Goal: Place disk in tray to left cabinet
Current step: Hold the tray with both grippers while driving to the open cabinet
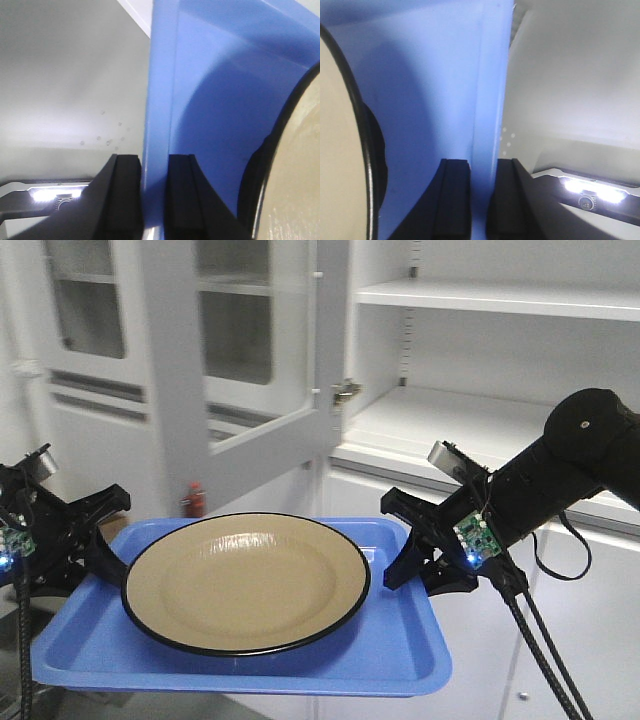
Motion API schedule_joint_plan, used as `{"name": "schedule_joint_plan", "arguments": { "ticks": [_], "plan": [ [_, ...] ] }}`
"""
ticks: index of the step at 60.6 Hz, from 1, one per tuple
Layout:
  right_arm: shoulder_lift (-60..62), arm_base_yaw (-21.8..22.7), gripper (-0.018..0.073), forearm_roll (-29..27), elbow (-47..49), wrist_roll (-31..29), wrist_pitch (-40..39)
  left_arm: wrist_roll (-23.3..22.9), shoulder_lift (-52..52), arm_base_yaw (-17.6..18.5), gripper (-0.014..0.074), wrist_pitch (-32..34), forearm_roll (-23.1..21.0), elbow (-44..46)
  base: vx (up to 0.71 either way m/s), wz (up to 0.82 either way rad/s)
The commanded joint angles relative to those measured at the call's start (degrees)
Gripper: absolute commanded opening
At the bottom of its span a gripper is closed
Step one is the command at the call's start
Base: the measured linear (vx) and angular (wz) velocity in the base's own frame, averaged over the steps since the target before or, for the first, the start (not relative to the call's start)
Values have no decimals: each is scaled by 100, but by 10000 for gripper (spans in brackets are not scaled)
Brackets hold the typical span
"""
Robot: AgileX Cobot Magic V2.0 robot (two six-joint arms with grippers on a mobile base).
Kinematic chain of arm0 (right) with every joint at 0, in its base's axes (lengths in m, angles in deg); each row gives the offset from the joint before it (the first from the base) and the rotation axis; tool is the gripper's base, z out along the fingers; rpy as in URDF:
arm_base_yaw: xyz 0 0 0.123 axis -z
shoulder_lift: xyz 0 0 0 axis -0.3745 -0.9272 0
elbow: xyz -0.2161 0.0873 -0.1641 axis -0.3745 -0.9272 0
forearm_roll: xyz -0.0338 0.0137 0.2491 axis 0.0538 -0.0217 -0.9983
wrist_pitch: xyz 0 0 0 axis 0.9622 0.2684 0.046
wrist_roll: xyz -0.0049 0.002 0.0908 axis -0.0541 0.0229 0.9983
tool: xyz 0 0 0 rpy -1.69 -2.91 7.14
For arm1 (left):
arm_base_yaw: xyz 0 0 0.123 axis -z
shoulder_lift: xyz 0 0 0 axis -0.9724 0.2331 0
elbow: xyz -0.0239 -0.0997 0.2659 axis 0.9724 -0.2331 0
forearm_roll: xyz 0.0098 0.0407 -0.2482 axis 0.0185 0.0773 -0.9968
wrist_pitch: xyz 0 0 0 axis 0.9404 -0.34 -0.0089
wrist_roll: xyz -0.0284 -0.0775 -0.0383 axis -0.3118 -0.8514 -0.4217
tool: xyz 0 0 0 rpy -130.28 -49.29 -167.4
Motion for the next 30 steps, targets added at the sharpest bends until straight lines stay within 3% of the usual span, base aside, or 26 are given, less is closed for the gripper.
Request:
{"name": "schedule_joint_plan", "arguments": {
  "ticks": [1,30],
  "plan": [
    [369,-181,-1,-1262,203,-43,-125,-140,-343,184,0,-78,-1318,220,15,-56],
    [369,-181,-1,-1262,203,-43,-125,-140,-343,184,0,-78,-1318,220,14,-45]
  ]
}}
